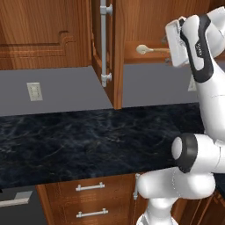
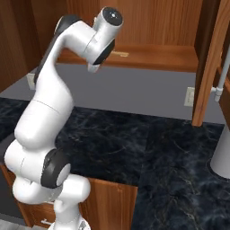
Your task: Organize the utensils by type. Pick up the wooden spoons from the counter and place them in the open cabinet. Then pick up the metallic utensils from the counter and place them in the open drawer.
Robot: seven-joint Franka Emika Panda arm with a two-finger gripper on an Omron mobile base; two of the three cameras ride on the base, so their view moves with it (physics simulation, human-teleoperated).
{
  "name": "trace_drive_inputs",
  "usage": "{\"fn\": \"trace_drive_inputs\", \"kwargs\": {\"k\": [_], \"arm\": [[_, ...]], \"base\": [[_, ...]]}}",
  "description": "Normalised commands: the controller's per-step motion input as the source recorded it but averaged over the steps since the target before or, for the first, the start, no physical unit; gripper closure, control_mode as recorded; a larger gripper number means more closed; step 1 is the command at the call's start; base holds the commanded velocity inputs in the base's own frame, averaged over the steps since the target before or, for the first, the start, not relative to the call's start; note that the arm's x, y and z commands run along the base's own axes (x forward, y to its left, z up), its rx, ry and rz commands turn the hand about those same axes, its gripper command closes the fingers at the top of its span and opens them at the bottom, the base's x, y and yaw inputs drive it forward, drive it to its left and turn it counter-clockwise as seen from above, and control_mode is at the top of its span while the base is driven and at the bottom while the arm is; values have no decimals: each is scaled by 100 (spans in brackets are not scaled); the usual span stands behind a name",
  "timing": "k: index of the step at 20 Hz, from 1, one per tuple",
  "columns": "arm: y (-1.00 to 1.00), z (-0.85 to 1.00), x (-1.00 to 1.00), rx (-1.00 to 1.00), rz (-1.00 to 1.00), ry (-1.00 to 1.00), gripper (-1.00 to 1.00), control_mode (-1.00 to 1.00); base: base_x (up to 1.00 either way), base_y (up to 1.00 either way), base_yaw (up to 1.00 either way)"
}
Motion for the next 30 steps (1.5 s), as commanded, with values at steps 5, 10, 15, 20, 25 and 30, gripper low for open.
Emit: {"fn": "trace_drive_inputs", "kwargs": {"k": [5,10,15,20,25,30], "arm": [[15,-38,-84,1,-52,6,-100,-100],[12,-45,-88,4,-67,7,-100,-100],[9,-45,-74,9,-79,7,-100,-100],[-5,-36,-62,27,-82,12,-100,-100],[-35,-28,-56,45,-56,12,-100,-100],[-25,-40,-48,47,-33,0,-100,-100]], "base": [[0,0,0],[0,0,0],[0,0,0],[0,0,0],[0,0,0],[0,0,0]]}}
